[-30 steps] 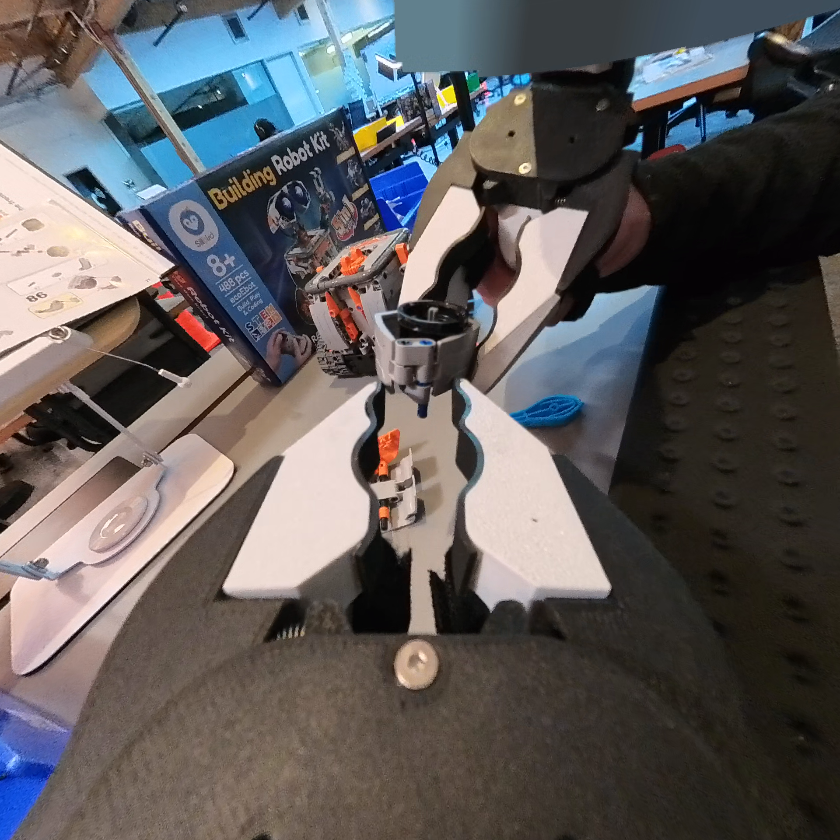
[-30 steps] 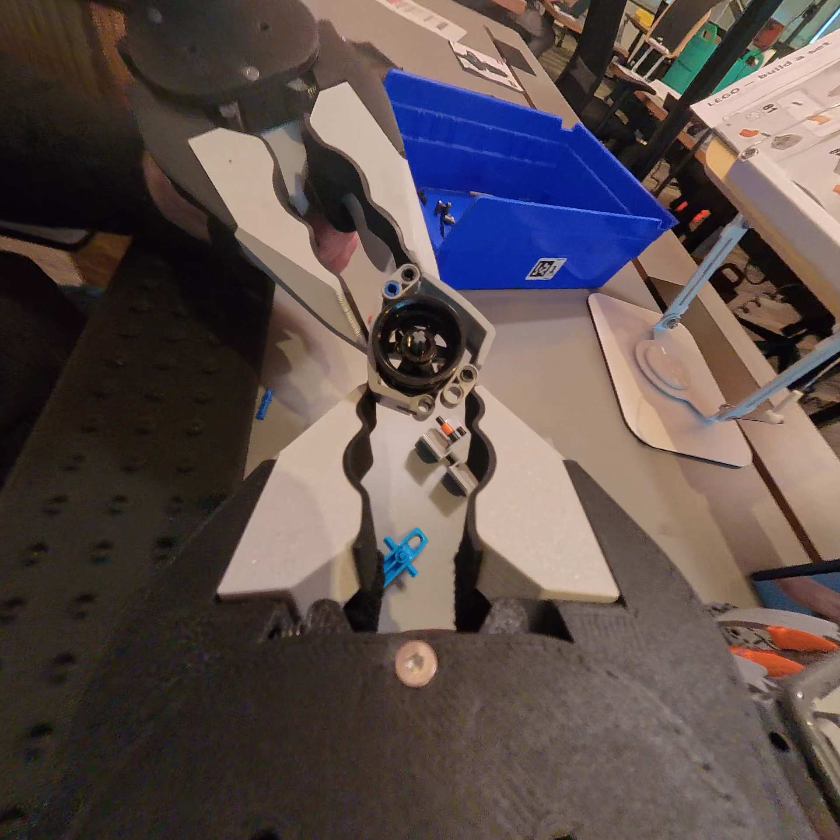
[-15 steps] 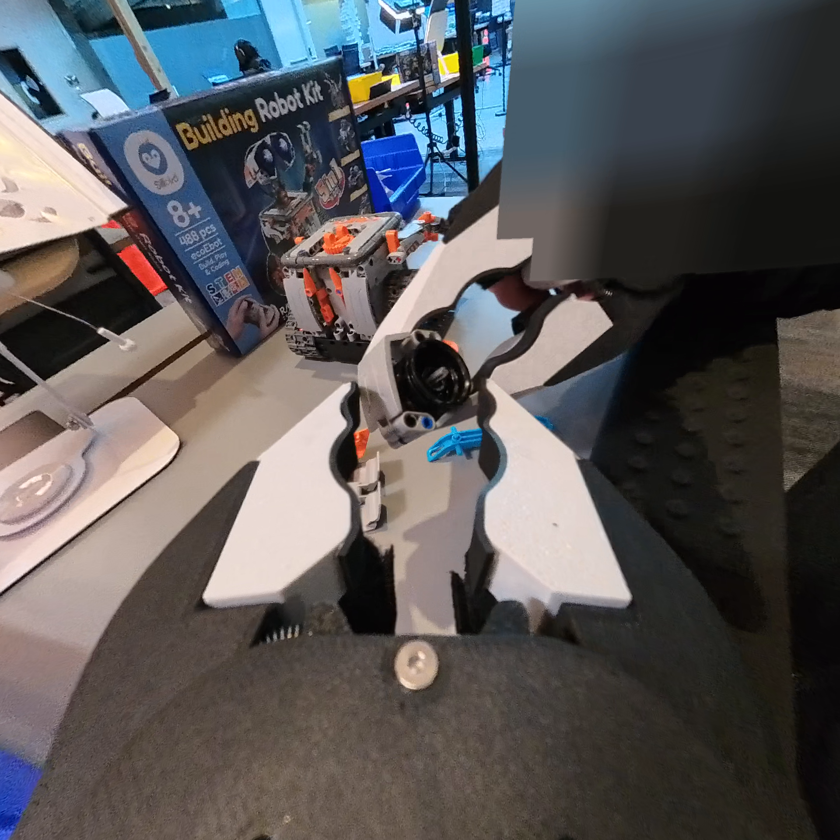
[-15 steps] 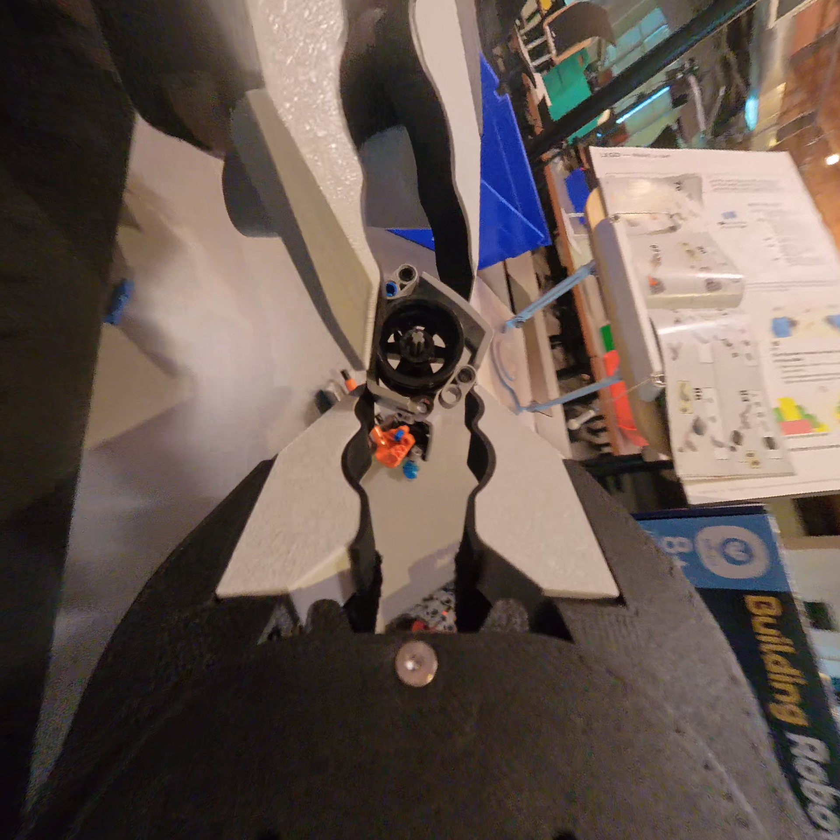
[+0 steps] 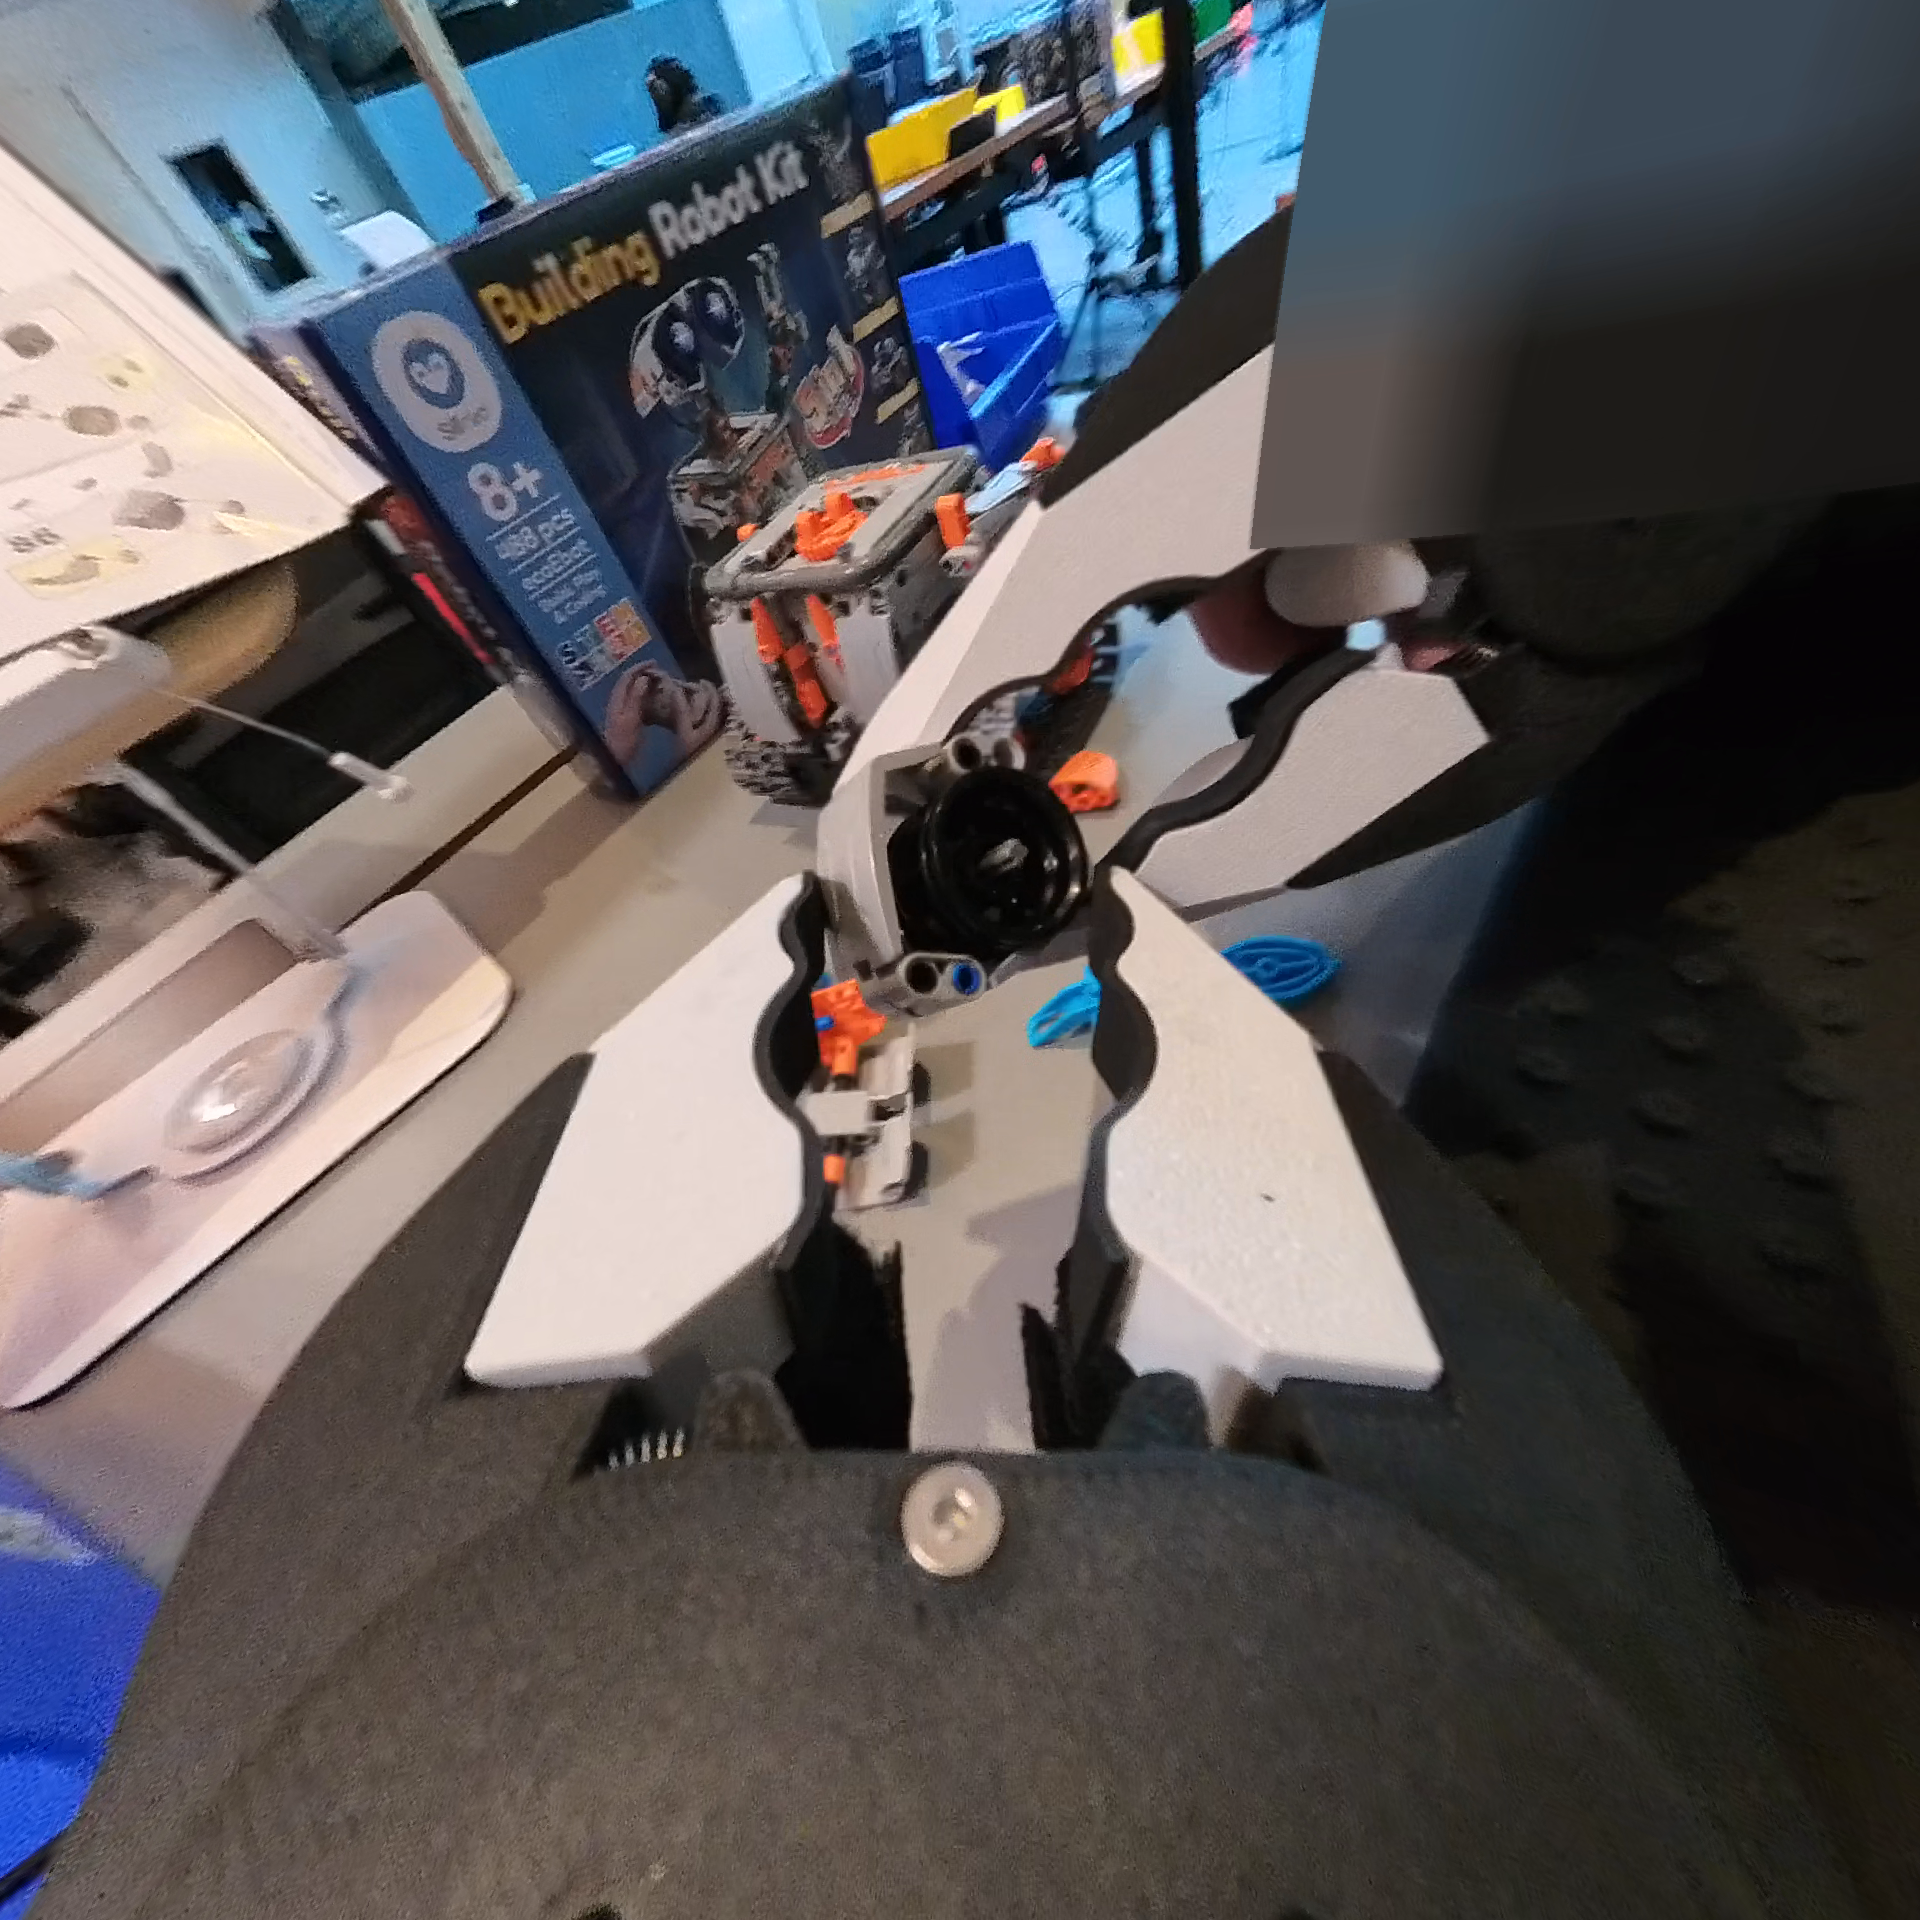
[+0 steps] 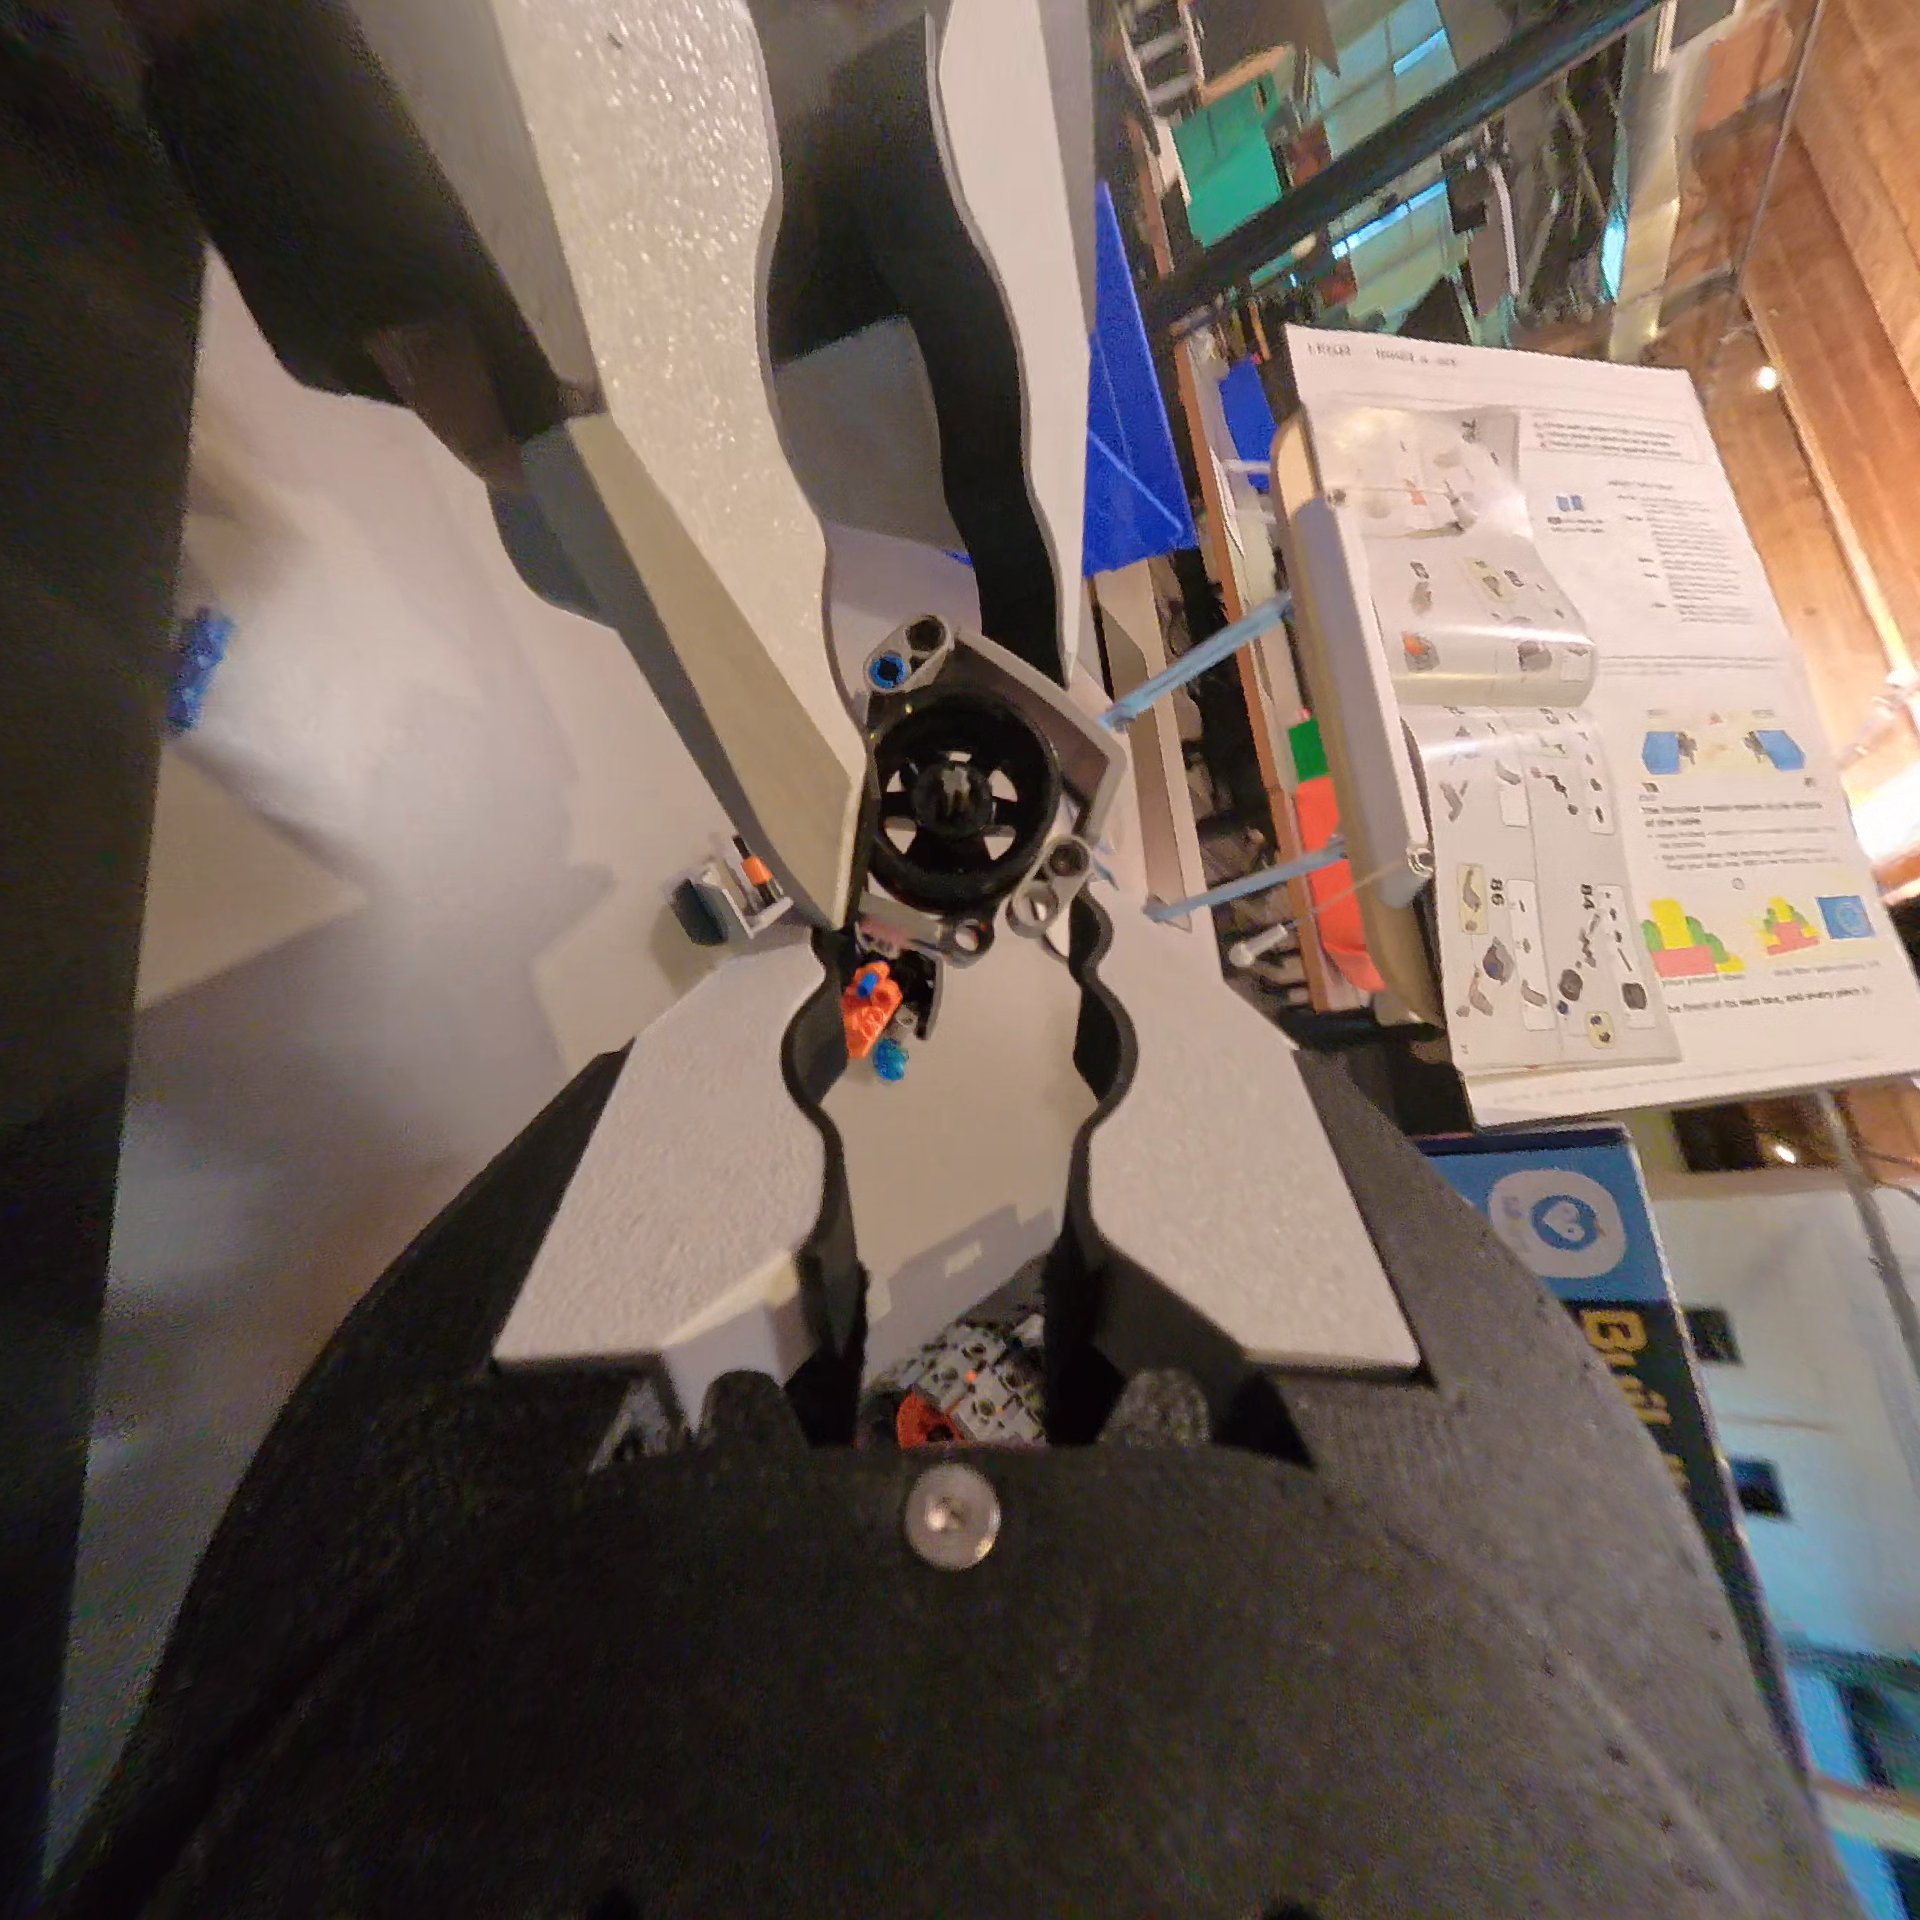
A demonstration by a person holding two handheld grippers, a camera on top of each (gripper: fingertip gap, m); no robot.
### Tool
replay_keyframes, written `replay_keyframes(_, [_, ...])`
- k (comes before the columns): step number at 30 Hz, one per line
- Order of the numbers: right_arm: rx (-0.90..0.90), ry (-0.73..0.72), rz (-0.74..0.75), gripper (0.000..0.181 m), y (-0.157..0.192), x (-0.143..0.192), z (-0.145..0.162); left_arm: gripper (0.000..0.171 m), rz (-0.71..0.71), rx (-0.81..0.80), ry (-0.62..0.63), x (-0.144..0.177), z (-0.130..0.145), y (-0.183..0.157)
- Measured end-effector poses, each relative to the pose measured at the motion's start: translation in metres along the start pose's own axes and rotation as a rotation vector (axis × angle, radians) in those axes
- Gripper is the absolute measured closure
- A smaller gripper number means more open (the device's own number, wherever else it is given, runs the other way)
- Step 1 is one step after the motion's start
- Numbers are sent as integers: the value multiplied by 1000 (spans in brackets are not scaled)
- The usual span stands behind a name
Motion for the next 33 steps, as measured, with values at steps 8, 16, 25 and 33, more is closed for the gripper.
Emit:
replay_keyframes(8, [-174, -174, -117, 142, -8, 11, -5, 124, 211, 211, -136, 4, 0, 6])
replay_keyframes(16, [-95, -175, -105, 147, -6, 16, -10, 129, 297, 234, -154, 6, 0, 7])
replay_keyframes(25, [-82, -154, -98, 147, -4, 14, -9, 129, 294, 210, -122, 6, 2, 7])
replay_keyframes(33, [-127, -212, -122, 140, -9, 16, -7, 129, 306, 289, -117, 5, 2, 10])
Point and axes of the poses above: each gripper's, where its closed fingertips meet, x back along the fingers, z out of its underside, y = z × x across the jaws, the point moved 7 cm from there along x, back along the fingers, and after that the axes turned 5 degrees about -y, right-handed, at the moved point
